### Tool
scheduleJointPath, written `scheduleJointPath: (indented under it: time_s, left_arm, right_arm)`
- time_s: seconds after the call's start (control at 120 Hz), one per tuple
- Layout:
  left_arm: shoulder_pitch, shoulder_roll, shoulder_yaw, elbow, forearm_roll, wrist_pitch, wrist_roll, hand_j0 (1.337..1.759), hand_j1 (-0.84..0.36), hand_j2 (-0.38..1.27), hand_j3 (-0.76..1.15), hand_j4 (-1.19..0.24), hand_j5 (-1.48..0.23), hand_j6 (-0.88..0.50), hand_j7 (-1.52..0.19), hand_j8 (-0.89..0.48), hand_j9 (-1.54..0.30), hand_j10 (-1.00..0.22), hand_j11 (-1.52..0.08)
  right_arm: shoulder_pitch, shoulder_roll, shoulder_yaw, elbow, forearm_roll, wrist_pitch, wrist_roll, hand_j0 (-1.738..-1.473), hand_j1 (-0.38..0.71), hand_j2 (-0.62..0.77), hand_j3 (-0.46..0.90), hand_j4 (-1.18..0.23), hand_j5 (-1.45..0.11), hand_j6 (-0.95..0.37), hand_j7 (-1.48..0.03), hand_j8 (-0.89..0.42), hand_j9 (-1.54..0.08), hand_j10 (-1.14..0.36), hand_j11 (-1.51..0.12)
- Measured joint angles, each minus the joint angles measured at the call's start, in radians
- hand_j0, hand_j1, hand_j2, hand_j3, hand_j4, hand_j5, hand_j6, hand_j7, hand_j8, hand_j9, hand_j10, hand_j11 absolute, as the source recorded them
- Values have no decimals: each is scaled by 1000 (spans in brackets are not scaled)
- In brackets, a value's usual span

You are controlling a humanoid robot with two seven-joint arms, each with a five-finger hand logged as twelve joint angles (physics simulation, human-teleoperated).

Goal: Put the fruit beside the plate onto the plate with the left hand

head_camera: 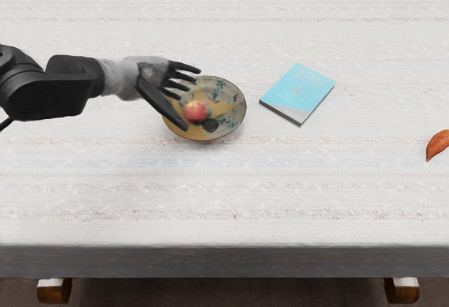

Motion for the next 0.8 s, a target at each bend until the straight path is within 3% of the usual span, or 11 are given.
scheduleJointPath:
  time_s: [0.067,0.142,0.225,0.35,0.55,0.8]
  left_arm:
    - [67,141,-14,-23,-193,-201,0,1658,238,54,0,-100,-133,-85,-131,-88,-131,-101,-131]
    - [81,189,-34,-36,-427,-341,0,1658,267,39,0,-75,-99,-65,-97,-66,-97,-76,-97]
    - [98,243,-47,-43,-654,-414,0,1658,288,27,0,-54,-72,-47,-71,-49,-71,-55,-71]
    - [146,392,-53,-47,-861,-456,0,1658,308,16,0,-35,-47,-31,-47,-32,-47,-35,-47]
    - [209,549,-47,-49,-974,-472,0,1658,322,7,0,-18,-29,-16,-29,-17,-29,-19,-29]
    - [213,557,-45,-49,-991,-475,0,1658,328,3,0,-10,-21,-9,-21,-10,-21,-12,-22]
  right_arm:
    - [-1,0,-1,2,0,0,0,-1658,-349,0,0,0,0,0,0,0,0,0,0]
    - [-1,0,-1,4,0,0,0,-1658,-349,0,0,0,0,0,0,0,0,0,0]
    - [-1,0,-1,9,0,0,0,-1658,-349,0,0,0,0,0,0,0,0,0,0]
    - [-1,0,-1,21,0,1,0,-1658,-349,0,0,0,0,0,0,0,0,0,0]
    - [-1,0,0,36,0,1,0,-1658,-349,0,0,0,0,0,0,0,0,0,0]
    - [-1,0,0,40,0,1,0,-1658,-349,0,0,0,0,0,0,0,0,0,0]
